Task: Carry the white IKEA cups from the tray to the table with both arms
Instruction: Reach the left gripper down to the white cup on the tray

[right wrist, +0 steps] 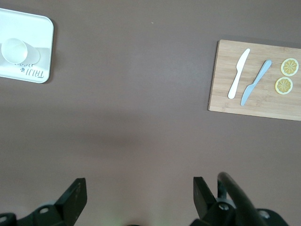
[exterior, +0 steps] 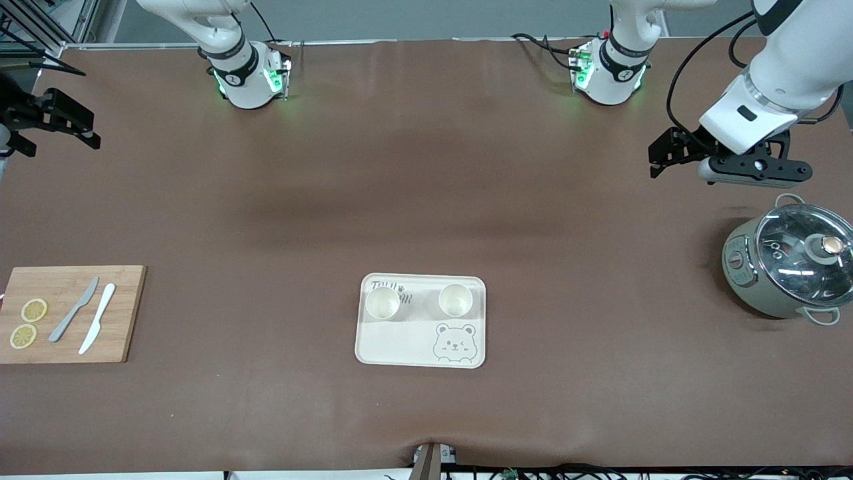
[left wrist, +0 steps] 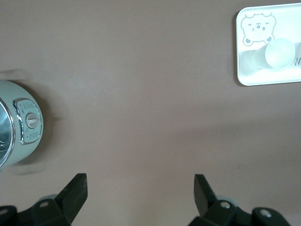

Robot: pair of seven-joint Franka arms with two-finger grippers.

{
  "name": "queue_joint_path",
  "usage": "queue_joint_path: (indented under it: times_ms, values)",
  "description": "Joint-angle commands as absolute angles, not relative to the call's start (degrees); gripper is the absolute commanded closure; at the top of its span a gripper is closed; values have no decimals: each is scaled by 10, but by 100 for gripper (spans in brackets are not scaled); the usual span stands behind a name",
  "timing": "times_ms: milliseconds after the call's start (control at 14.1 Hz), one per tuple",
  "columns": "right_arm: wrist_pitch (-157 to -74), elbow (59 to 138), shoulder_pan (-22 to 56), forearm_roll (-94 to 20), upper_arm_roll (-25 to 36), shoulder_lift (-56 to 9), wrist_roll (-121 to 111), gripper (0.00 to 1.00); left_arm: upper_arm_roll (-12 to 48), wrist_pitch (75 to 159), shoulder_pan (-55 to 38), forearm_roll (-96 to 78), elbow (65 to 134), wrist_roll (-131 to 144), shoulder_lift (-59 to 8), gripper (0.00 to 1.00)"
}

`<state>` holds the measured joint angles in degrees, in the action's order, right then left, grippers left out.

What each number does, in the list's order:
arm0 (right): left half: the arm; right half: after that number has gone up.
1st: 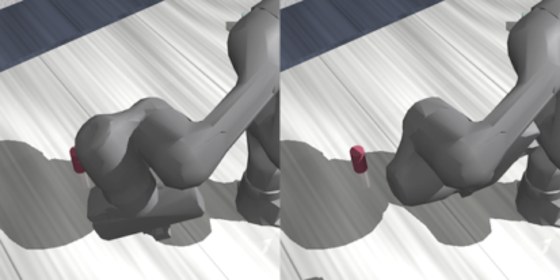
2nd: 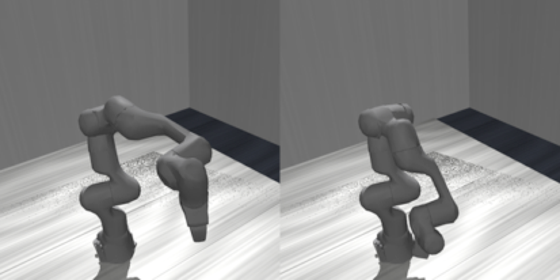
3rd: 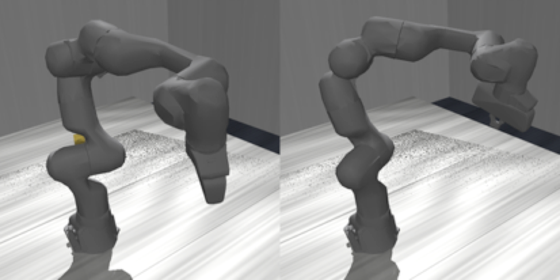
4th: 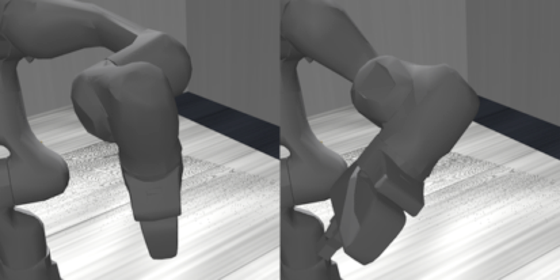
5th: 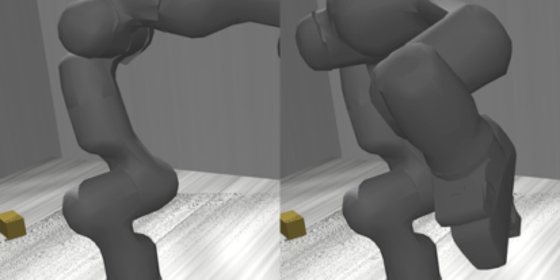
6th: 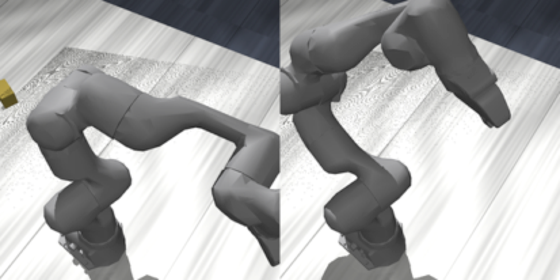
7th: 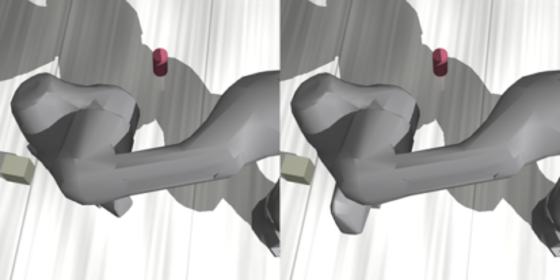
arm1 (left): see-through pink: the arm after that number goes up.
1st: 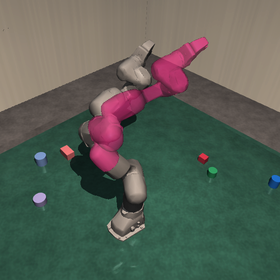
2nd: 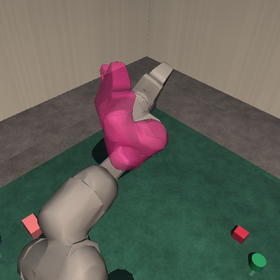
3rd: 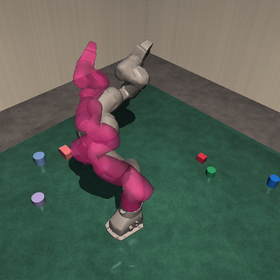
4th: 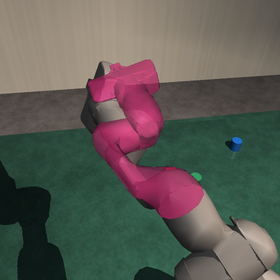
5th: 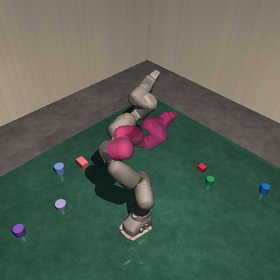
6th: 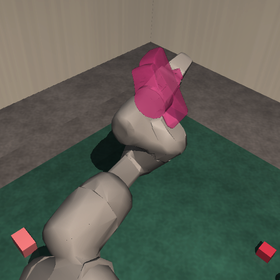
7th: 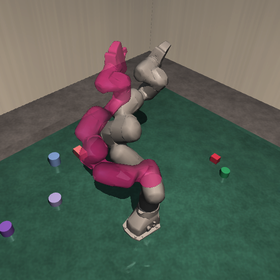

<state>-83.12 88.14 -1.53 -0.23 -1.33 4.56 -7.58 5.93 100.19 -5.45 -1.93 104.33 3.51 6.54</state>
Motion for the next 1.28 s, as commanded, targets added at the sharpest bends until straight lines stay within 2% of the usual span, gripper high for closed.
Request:
queue_joint_path:
  times_ms: [0,567,921,1205]
  values:
    - [-828,879,-25,-13,-20,45,-73,0,62,993,-53,-26,1032,40,61,0]
    - [-828,879,-25,-12,-20,45,-73,0,104,1007,-56,-24,1004,92,19,0]
    - [-827,876,-28,-12,-20,38,-76,0,139,987,-72,-13,851,149,-122,0]
    - [-827,876,-30,-13,-20,33,-76,0,138,985,-110,25,791,149,-204,0]
